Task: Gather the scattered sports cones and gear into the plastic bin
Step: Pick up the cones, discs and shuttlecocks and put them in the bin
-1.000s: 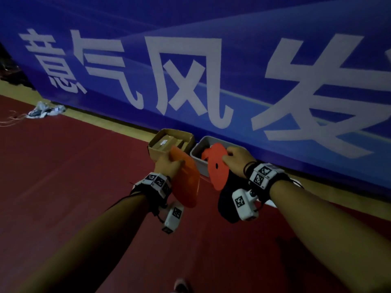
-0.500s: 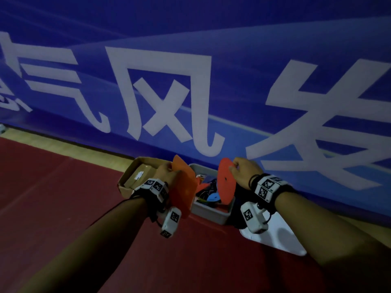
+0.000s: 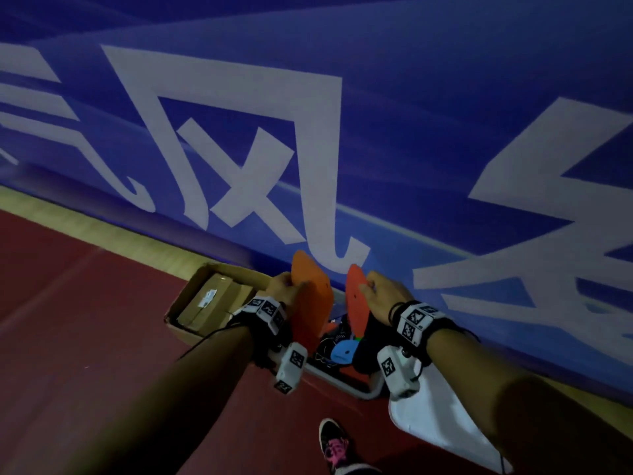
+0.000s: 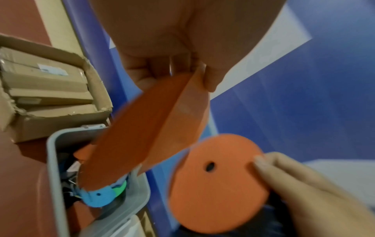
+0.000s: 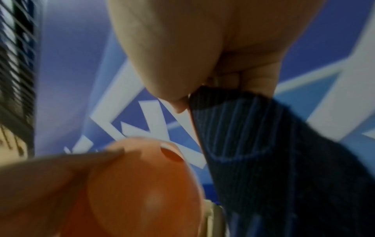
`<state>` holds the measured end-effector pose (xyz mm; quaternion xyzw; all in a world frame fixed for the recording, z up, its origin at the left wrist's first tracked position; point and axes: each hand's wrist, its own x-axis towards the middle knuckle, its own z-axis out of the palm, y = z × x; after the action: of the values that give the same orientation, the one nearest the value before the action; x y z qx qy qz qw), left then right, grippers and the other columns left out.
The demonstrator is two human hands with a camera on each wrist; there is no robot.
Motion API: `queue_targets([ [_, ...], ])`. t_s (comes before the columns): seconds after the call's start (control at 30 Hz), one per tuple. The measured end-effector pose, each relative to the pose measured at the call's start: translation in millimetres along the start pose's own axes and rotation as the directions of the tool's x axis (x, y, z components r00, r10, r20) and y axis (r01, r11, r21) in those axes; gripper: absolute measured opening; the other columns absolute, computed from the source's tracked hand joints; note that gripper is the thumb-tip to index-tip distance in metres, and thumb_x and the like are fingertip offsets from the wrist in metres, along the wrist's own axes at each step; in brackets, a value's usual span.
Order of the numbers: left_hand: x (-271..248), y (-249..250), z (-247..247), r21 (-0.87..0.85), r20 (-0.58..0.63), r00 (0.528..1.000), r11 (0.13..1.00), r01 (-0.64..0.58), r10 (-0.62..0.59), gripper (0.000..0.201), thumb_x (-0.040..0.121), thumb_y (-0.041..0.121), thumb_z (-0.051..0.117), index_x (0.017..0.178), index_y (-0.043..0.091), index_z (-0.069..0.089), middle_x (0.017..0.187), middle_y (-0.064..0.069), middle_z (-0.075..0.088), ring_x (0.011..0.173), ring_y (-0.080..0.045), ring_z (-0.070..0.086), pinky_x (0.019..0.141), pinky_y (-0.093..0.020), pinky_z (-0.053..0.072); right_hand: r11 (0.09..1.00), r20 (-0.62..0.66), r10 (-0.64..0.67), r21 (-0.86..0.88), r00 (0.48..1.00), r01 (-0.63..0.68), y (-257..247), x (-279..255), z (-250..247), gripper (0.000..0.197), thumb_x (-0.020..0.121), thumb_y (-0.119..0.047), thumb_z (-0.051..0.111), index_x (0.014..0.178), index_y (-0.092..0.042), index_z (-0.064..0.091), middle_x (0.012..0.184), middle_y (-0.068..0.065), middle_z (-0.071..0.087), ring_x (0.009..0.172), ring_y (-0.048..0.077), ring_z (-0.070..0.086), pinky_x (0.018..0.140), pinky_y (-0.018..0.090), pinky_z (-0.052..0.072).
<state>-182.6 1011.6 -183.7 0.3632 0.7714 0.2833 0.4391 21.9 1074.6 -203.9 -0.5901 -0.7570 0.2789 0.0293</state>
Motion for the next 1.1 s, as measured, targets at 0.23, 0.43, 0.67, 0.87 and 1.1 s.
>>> queue_targets([
  [0.23,75,22,23,-0.266,0.002,0.990,0.954,0.135,-0.139,0.020,0.092,0.024,0.061,0.078,0.012,0.056,0.070,-0.013,0.056,0.056,-0.021,0.050,0.056,-0.028,0.043,1.000,0.179,-0.020,0.020,0.984,0.016,4,93,7,0.020,0.092,-0.041,0.053,0.092,-0.022,0.059,0.085,0.002,0.065,0.082,0.028,0.061,0.069,0.031,0.046],
  [0.43,75,6,-11,-0.397,-0.017,0.965,0.887,0.235,-0.263,0.031,0.093,0.007,0.056,0.063,0.015,0.056,0.063,-0.007,0.052,0.048,-0.016,0.050,0.046,-0.020,0.038,0.997,0.298,-0.034,0.070,0.954,0.014,-25,140,16,0.012,0.089,-0.032,0.061,0.089,-0.023,0.068,0.079,0.003,0.070,0.077,0.028,0.069,0.072,0.033,0.057],
  [0.67,19,-53,-96,-0.541,-0.214,0.895,0.810,0.226,-0.392,0.011,0.093,0.016,0.057,0.083,0.012,0.060,0.079,-0.009,0.062,0.067,-0.025,0.059,0.062,-0.030,0.044,0.961,0.351,-0.225,0.231,0.909,0.149,-150,128,56,0.012,0.087,-0.024,0.060,0.079,-0.019,0.068,0.071,0.001,0.069,0.060,0.018,0.067,0.054,0.024,0.052],
  [0.87,-87,-132,-182,-0.696,-0.341,0.818,0.709,0.111,-0.463,0.004,0.095,0.012,0.055,0.094,0.009,0.054,0.084,-0.010,0.057,0.064,-0.021,0.054,0.059,-0.027,0.036,0.868,0.463,-0.461,0.412,0.757,0.277,-298,19,120,0.009,0.093,-0.015,0.057,0.088,-0.012,0.065,0.075,0.003,0.064,0.052,0.014,0.056,0.039,0.015,0.037],
  [1.1,-276,-280,-267,-0.808,-0.503,0.626,0.581,-0.096,-0.597,0.013,0.096,0.015,0.053,0.083,0.016,0.055,0.086,-0.007,0.062,0.067,-0.022,0.057,0.063,-0.027,0.040,0.753,0.599,-0.656,0.476,0.460,0.454,-441,-197,230,0.012,0.094,-0.021,0.058,0.084,-0.017,0.063,0.082,0.004,0.069,0.060,0.018,0.063,0.052,0.024,0.042],
])
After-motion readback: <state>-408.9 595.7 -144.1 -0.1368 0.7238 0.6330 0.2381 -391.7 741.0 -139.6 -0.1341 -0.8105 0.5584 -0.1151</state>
